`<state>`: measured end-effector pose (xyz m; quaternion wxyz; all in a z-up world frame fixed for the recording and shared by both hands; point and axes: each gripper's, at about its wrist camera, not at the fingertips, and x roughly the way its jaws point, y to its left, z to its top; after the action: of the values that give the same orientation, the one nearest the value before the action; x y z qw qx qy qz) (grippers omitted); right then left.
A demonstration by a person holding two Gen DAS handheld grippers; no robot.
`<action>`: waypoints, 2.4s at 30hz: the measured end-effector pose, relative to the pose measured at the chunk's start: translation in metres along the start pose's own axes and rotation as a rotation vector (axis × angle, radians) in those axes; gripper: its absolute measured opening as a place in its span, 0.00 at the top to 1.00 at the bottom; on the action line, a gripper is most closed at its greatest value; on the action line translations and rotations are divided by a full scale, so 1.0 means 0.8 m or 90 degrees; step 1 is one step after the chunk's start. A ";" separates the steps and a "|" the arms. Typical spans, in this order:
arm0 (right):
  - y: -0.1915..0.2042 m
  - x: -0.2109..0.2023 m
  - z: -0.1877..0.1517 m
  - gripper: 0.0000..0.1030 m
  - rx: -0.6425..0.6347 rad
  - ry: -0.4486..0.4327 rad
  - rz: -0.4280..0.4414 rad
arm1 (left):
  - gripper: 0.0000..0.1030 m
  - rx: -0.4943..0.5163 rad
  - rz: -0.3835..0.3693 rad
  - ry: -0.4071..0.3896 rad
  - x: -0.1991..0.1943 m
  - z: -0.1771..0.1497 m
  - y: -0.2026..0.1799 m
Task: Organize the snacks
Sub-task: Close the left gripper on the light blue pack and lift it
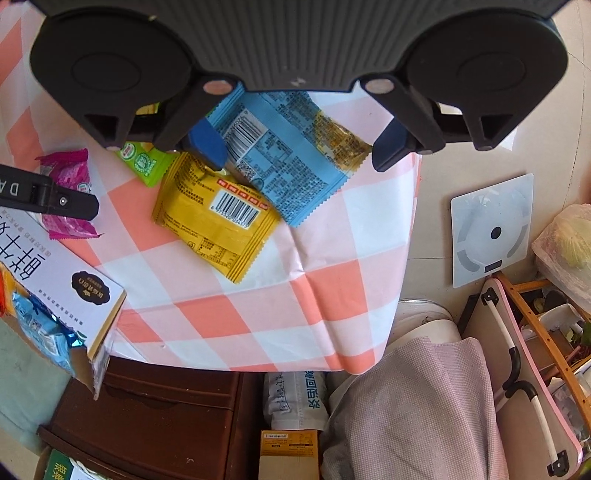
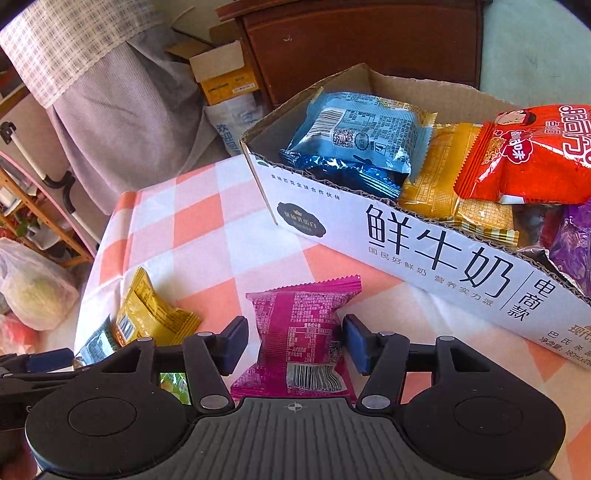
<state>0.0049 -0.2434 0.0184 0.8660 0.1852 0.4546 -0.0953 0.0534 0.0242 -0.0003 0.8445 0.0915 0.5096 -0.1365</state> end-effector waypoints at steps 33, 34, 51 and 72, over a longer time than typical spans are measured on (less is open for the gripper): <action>0.000 -0.016 -0.008 0.66 -0.055 -0.014 0.006 | 0.41 0.006 -0.052 -0.033 -0.022 -0.004 0.019; 0.001 -0.016 -0.008 0.66 -0.055 -0.013 0.007 | 0.35 0.001 -0.054 -0.033 -0.023 -0.003 0.017; 0.005 -0.008 -0.009 0.66 -0.058 -0.007 0.008 | 0.27 0.064 -0.058 -0.013 0.002 -0.012 -0.031; 0.004 -0.010 -0.010 0.66 -0.059 -0.007 0.007 | 0.73 0.157 -0.109 -0.100 -0.033 -0.012 -0.023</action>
<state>-0.0047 -0.2370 0.0216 0.8766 0.1469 0.4528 -0.0700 0.0275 0.0130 0.0179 0.8493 0.1396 0.4275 -0.2764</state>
